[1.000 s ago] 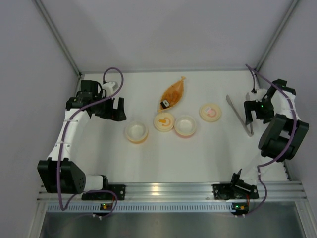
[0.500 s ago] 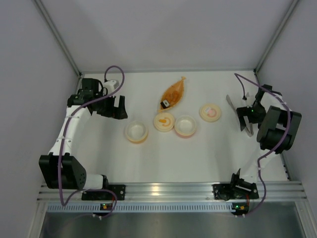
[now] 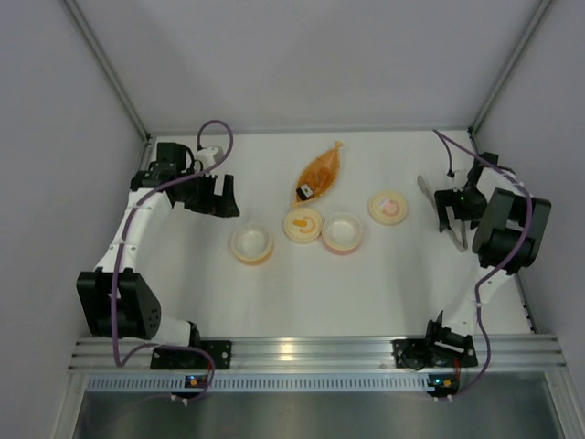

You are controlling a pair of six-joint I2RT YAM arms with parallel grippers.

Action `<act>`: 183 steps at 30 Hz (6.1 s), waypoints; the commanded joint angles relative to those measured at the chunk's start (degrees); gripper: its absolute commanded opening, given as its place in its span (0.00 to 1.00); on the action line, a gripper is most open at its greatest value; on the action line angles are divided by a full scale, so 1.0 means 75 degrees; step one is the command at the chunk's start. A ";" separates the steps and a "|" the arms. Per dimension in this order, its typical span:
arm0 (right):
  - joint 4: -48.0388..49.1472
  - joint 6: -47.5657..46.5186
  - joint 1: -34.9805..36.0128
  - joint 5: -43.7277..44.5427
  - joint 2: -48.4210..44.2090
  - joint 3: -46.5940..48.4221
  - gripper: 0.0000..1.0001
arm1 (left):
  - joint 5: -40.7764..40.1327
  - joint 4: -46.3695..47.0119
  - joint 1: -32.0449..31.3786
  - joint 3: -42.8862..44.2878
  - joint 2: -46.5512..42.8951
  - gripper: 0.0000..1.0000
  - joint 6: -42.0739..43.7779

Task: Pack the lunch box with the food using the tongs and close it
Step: Pick up the clamp at the center of the board, then pick up the fake food from the plate.

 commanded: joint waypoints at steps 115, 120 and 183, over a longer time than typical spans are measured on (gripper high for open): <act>-0.0450 0.3796 0.5589 0.0062 0.0216 0.4485 0.48 | -0.0339 -0.0367 0.0636 0.0553 -0.0219 0.98 -0.0534; -0.0414 0.3867 0.5637 -0.0030 0.0240 0.4251 0.48 | -0.0363 -0.0285 0.0636 0.0471 -0.0219 0.98 -0.0523; -0.0215 0.2439 0.5262 -0.1459 -0.1773 0.3280 0.00 | -0.0305 -0.0063 0.0788 0.0423 -0.0383 0.98 -0.0651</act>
